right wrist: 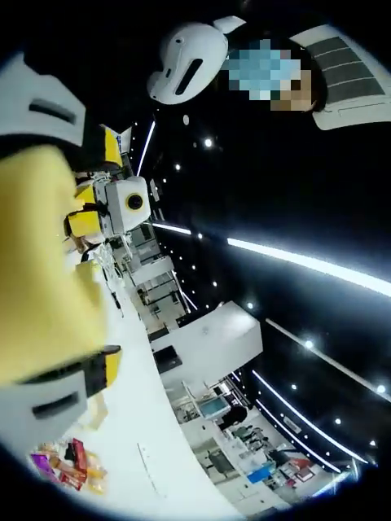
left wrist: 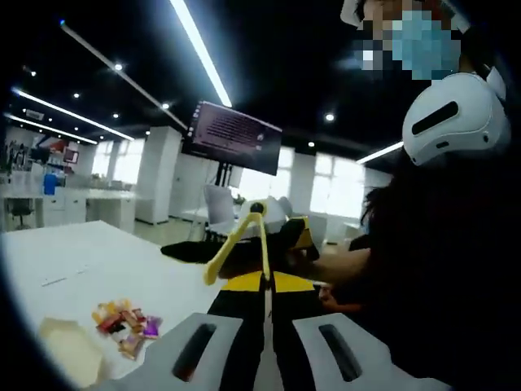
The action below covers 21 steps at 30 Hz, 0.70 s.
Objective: Place the target food into the container with the food tongs after gripping and lifting it, then release it inside without dropping or visibly crushing the food.
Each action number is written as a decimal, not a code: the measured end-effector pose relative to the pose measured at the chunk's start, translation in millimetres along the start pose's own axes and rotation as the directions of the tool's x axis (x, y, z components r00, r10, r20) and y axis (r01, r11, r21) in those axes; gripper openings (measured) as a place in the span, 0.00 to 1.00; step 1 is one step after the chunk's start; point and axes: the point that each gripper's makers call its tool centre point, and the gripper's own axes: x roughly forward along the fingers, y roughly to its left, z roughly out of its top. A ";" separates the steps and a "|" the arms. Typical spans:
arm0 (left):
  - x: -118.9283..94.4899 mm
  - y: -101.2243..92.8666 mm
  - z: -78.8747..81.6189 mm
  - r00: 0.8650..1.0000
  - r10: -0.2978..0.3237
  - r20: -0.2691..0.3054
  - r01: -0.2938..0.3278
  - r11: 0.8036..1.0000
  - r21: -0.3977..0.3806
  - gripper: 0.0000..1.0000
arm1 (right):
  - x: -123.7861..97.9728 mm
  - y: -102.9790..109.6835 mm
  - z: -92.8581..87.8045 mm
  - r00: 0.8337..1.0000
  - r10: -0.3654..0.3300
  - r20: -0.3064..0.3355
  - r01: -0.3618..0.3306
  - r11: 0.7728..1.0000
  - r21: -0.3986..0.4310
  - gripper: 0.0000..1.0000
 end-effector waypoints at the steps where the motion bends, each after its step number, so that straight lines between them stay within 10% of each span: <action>1: 0.7 -2.1 -0.5 1.000 -0.015 -0.004 0.015 1.000 -0.002 0.00 | 0.3 0.5 -0.8 1.000 0.002 -0.006 -0.002 1.000 -0.001 0.87; 21: 2.4 -12.9 12.3 0.997 -0.073 0.002 0.073 0.997 -0.031 0.00 | 1.2 25.2 7.6 0.997 0.082 0.000 -0.082 0.997 -0.008 0.61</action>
